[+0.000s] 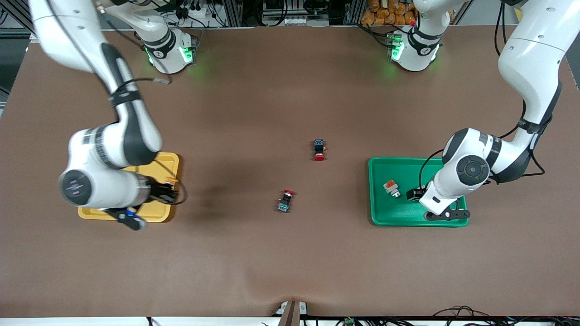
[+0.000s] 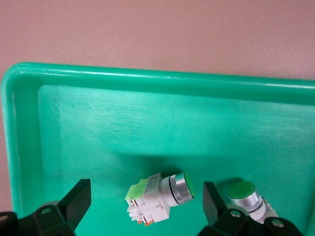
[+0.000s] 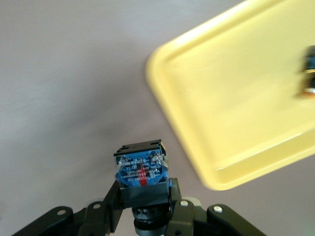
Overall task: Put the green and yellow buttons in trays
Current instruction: 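Place the yellow-capped button in the yellow tray with the right gripper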
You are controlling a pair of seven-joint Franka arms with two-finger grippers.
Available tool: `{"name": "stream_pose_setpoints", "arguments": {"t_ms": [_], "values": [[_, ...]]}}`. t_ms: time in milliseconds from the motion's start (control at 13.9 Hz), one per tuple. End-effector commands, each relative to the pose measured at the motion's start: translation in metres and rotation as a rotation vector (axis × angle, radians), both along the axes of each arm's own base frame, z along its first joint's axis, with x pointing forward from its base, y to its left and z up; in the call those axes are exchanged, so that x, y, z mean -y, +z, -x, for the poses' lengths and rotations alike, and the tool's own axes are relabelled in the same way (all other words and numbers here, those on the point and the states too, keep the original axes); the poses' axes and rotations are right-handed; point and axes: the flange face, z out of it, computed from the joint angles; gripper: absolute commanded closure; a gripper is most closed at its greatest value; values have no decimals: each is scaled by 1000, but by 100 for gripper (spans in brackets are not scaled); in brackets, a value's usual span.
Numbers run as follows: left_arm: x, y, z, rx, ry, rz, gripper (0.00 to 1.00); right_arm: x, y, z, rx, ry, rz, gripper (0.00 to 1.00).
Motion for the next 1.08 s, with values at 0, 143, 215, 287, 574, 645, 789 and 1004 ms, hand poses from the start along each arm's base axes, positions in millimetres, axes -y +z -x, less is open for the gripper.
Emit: {"name": "stream_pose_setpoints", "arguments": {"t_ms": [0, 143, 215, 287, 574, 645, 789, 1004], "values": [[-15, 25, -2, 22, -41, -22, 0, 81, -12, 7, -34, 21, -48, 100], [-17, 40, -6, 44, -73, -30, 0, 119, -15, 13, -56, 92, -95, 28], [-18, 48, -6, 45, -77, -43, 0, 119, -12, 13, -54, 98, -96, 0], [-13, 54, -5, 40, -87, -47, 0, 118, -3, 13, -41, 109, -97, 0], [-5, 104, 1, 52, -92, -46, 0, 120, 38, 19, 14, 135, -95, 0], [-5, 123, 5, 33, -96, -23, 0, 122, 51, 22, 37, 164, -98, 0], [-22, 158, 9, -17, -111, 10, 0, 122, 78, 33, 81, 214, -99, 0], [-29, 218, 6, -124, -120, 24, 0, 116, 119, 60, 133, 283, -101, 0]]}}
